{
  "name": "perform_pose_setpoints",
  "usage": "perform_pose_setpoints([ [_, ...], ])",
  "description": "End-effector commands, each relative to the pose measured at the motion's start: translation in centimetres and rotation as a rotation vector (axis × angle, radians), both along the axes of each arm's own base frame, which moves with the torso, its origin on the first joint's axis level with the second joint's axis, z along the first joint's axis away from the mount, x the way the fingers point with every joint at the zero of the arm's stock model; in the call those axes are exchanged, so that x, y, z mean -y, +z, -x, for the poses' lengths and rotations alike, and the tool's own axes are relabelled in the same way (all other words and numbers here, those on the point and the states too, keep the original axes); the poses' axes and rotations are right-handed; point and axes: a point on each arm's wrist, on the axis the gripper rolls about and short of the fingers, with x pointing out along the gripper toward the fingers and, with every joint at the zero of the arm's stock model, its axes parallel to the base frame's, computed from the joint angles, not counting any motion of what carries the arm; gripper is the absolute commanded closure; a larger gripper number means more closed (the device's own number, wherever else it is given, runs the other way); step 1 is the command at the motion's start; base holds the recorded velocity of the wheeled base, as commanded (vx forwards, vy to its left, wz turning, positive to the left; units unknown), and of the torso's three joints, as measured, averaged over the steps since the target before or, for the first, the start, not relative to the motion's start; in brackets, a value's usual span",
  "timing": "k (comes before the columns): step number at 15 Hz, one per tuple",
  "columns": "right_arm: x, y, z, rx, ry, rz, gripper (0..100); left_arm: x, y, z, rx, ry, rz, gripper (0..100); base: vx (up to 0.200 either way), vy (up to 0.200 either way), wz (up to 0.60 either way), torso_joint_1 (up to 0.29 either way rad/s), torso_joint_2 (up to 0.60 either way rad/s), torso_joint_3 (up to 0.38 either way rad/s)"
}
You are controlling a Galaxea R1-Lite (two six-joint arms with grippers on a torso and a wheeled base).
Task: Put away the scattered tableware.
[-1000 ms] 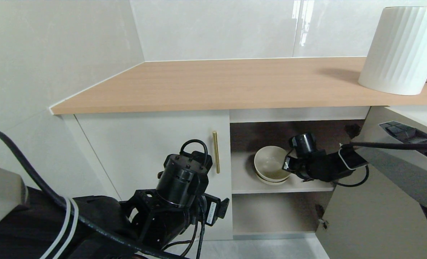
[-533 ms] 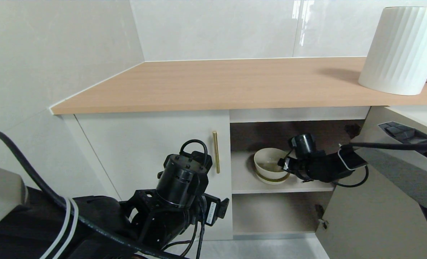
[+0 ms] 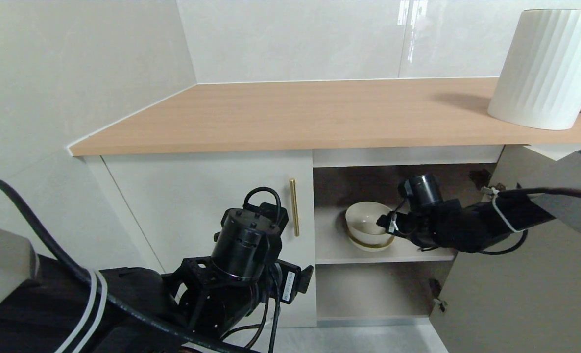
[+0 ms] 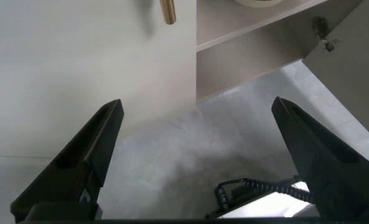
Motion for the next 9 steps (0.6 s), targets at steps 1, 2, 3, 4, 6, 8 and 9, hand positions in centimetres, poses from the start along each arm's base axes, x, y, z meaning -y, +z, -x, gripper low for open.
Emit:
perform_pose_setpoints([
  [1, 1.2, 4.8, 5.5, 0.043, 0.093, 0.01, 0, -0.2, -0.1, 0.2, -0.003, 0.002, -0.003, 0, 0.0, 0.0, 0.0, 0.0, 0.0, 0.0],
  [2, 1.4, 5.6, 7.8, 0.033, 0.144, 0.012, 0, -0.7, 0.1, 0.4, -0.002, 0.01, 0.002, 0, 0.0, 0.0, 0.0, 0.0, 0.0, 0.0],
  [3, 1.1, 6.3, 10.6, 0.023, 0.215, 0.007, 0, -1.9, 1.0, 0.0, 0.005, 0.046, 0.044, 0, 0.0, 0.0, 0.0, 0.0, 0.0, 0.0],
  [4, 1.1, 6.4, 13.1, 0.009, 0.275, 0.022, 0, -2.5, 1.4, 0.3, -0.008, 0.046, 0.079, 0, 0.0, 0.0, 0.0, 0.0, 0.0, 0.0],
  [6, 1.5, 6.4, 14.8, 0.005, 0.311, 0.042, 0, -3.1, 1.6, 1.0, -0.025, 0.029, 0.103, 0, 0.0, 0.0, 0.0, 0.0, 0.0, 0.0],
  [8, 2.4, 5.9, 17.5, -0.012, 0.35, 0.057, 0, -4.9, 1.0, 3.2, -0.054, 0.027, 0.092, 0, 0.0, 0.0, 0.0, 0.0, 0.0, 0.0],
  [9, 2.6, 5.2, 18.0, -0.039, 0.357, 0.072, 0, -5.4, 0.8, 3.6, -0.064, 0.03, 0.091, 0, 0.0, 0.0, 0.0, 0.0, 0.0, 0.0],
])
